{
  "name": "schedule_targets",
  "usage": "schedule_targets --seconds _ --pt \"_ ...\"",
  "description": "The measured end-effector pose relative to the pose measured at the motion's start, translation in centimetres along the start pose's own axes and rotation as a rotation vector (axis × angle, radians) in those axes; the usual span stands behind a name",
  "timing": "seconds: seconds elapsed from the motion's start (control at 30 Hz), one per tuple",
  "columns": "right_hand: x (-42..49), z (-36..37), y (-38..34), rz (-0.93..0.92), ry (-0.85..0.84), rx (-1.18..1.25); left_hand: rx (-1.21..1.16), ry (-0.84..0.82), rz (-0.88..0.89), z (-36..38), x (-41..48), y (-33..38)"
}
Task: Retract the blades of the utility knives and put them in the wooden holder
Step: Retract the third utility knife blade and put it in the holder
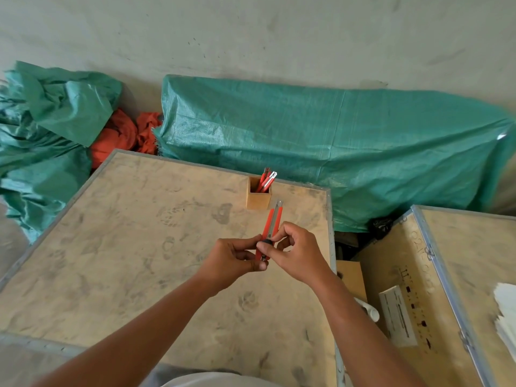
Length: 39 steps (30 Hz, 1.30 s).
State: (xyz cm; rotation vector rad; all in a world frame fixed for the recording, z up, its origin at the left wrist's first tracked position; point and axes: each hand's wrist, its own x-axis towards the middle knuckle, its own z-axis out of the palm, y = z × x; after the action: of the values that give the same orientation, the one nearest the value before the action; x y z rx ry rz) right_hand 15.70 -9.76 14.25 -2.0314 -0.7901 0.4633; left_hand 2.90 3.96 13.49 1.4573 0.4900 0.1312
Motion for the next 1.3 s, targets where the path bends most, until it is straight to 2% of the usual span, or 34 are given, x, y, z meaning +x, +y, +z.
schedule_targets --seconds 0.2,0.33,0.43,0.67,0.83,1.0,1.3 --pt "3.7 -0.7 1.6 0.111 0.0 0.235 0.065 0.036 -0.045 -0.6 3.1 -0.6" --pt "8.2 -1.7 2.0 0.134 0.009 0.229 0.149 0.032 -0.056 -1.3 7.2 0.1" --pt "12.0 -2.4 2.2 0.106 0.03 0.232 0.187 0.113 -0.036 -2.1 11.0 0.2" --pt "20.8 -0.5 4.2 0.028 0.22 0.102 0.186 0.251 -0.069 -3.8 19.9 0.1" --pt "24.0 2.0 5.9 0.0 0.32 -0.043 0.466 0.318 -0.014 -4.2 24.1 -0.9" --pt "24.6 4.2 7.7 -0.035 0.291 -0.169 0.545 0.279 -0.135 -4.4 26.6 -2.8" --pt "24.4 5.3 8.5 -0.085 0.178 -0.239 0.568 0.307 -0.152 -4.6 27.5 -3.8"
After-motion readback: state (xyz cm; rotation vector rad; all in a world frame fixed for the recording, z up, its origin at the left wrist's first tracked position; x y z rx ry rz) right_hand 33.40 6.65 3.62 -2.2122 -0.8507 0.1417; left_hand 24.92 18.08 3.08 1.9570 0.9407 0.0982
